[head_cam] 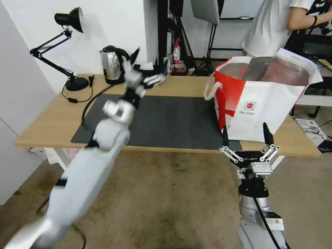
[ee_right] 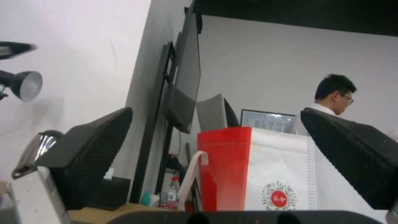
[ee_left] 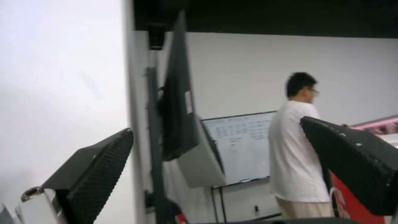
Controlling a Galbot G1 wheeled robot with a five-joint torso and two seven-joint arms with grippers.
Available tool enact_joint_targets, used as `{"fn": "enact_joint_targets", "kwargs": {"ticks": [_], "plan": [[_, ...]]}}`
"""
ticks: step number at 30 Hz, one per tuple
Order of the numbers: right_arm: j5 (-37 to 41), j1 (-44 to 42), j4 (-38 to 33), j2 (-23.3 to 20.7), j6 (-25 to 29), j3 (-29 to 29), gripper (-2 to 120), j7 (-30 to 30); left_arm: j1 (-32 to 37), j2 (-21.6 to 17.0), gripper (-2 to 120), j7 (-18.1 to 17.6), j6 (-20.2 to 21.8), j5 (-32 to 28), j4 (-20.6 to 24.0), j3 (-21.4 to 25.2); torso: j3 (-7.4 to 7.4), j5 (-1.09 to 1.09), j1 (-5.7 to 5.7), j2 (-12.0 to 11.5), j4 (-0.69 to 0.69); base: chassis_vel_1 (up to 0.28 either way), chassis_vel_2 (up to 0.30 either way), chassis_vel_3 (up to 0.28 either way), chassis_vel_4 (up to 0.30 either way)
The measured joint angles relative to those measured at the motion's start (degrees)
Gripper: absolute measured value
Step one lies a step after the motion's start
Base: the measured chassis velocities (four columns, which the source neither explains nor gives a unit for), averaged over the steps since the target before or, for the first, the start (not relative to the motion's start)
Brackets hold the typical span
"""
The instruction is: Pick up the trash from the table and place it into the takeout bag.
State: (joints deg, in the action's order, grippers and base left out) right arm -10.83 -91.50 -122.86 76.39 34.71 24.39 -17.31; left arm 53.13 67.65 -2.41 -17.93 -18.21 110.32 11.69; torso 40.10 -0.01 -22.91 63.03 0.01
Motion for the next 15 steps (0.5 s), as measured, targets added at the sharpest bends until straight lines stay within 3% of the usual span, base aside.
{"fn": "enact_joint_targets", "kwargs": {"ticks": [3, 5, 8, 15], "plan": [[-0.14, 0.28, 0.75, 0.21, 0.00, -0.12, 100, 0.09, 9.00, 4.15, 100, -0.15, -2.33, 3.82, 3.65, 4.95, 0.00, 0.00, 0.00, 0.00, 0.00, 0.000, 0.000, 0.000, 0.000], [-0.15, 0.29, 0.84, 0.23, 0.00, -0.13, 100, 0.10, 10.70, 4.88, 100, -0.14, -2.95, 4.55, 4.28, 5.93, 0.00, 0.01, 0.00, 0.00, -0.02, 0.000, 0.000, 0.000, 0.000], [-0.17, 0.46, 1.42, 0.25, 0.09, -0.14, 100, 0.18, 18.69, 7.44, 100, 0.23, -6.37, 7.70, 6.62, 10.44, 0.00, 0.01, 0.01, 0.00, -0.01, 0.000, 0.000, 0.000, 0.000], [-0.16, 0.94, 2.35, 0.44, 0.38, -0.13, 100, 0.20, 25.68, 9.16, 100, 0.53, -9.90, 9.73, 8.45, 13.78, 0.00, 0.01, 0.01, 0.00, -0.01, 0.000, 0.000, 0.000, 0.000]]}}
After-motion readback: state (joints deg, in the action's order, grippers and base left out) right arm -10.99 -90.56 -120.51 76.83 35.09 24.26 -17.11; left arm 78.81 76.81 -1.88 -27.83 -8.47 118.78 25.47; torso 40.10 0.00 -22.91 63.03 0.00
